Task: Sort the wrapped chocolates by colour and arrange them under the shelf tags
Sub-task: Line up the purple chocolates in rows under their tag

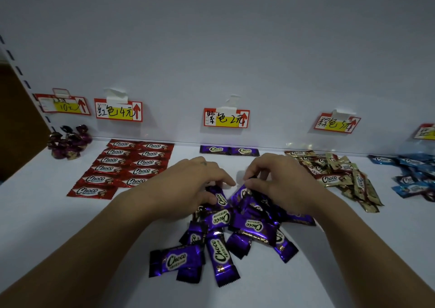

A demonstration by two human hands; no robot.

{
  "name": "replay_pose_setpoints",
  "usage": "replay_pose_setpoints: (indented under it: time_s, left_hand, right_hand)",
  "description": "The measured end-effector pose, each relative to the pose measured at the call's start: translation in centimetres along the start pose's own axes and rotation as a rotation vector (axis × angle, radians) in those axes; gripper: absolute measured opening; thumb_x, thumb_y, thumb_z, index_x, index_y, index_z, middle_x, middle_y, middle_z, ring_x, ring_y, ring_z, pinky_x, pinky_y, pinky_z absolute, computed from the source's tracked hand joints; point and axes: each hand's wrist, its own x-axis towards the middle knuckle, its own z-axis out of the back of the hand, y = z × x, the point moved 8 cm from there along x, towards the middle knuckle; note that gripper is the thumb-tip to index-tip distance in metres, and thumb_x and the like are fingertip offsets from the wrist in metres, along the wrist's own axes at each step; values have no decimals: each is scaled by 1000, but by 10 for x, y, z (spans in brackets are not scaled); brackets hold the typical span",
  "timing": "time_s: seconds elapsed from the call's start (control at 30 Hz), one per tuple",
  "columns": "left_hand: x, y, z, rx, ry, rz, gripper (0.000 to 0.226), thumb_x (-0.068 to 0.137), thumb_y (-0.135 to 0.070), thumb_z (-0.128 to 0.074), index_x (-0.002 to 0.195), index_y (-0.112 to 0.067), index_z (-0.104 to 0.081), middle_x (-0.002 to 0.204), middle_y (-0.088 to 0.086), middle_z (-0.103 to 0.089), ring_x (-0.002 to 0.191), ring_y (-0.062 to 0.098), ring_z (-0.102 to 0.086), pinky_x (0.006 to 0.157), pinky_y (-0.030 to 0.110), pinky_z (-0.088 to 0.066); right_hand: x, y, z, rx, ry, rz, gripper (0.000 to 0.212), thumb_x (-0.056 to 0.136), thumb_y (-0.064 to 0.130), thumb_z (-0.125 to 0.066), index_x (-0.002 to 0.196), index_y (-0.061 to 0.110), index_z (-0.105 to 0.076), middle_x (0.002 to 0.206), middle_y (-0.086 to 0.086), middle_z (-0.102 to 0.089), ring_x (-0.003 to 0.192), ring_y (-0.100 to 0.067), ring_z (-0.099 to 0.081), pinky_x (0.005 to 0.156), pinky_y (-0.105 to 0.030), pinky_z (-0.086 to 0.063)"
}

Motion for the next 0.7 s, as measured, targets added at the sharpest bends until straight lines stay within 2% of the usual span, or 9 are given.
replay_pose_setpoints:
  time_s: [0.1,0.17,0.27,0.33,0.43,0.57,0.7]
  left_hand:
    - [-1,6,0,62,-23,7,28,92,-46,-55,119,-44,-55,110,-21,-44,101,-1,-34,87,23,-30]
    - [-3,13,1,43,-75,56,22,91,-48,-55,112,-42,-57,104,-21,-43,99,0,-38,84,22,-33]
    - [-3,20,11,-59,-192,129,13,93,-34,-58,105,-32,-63,101,-18,-53,97,3,-50,82,21,-41]
    - [-1,22,13,-96,-210,167,19,95,-26,-56,111,-26,-67,105,-13,-62,97,5,-56,83,21,-44]
    - [0,25,12,-81,-240,196,24,96,-26,-55,118,-25,-65,112,-9,-63,95,5,-53,83,19,-40]
    - [1,28,13,-86,-305,217,26,94,-28,-58,119,-26,-64,112,-7,-62,87,3,-47,77,19,-36]
    - [3,27,13,-67,-328,232,31,96,-29,-54,127,-28,-59,117,-7,-59,95,6,-47,83,21,-38]
  right_hand:
    - [0,-9,14,137,-106,-32,10,84,29,-71,75,29,-66,67,19,-63,62,-4,-55,55,-15,-41]
    - [0,-13,19,191,-162,-36,12,84,26,-72,74,29,-65,68,17,-65,63,-3,-56,59,-14,-45]
    - [3,-22,19,220,-192,-73,5,85,25,-70,83,29,-68,76,10,-67,71,-7,-62,72,-31,-54]
    - [4,-27,18,216,-192,-95,6,88,24,-68,90,29,-69,79,10,-67,75,-9,-63,74,-34,-54]
    - [5,-29,14,199,-174,-101,8,89,24,-67,88,30,-72,78,12,-68,74,-6,-63,72,-29,-52]
    - [6,-29,10,155,-165,-86,10,90,25,-65,90,34,-71,82,13,-68,77,-4,-62,72,-24,-49]
    - [6,-26,9,141,-172,-76,11,91,27,-63,96,34,-69,85,14,-66,78,-3,-62,72,-23,-49]
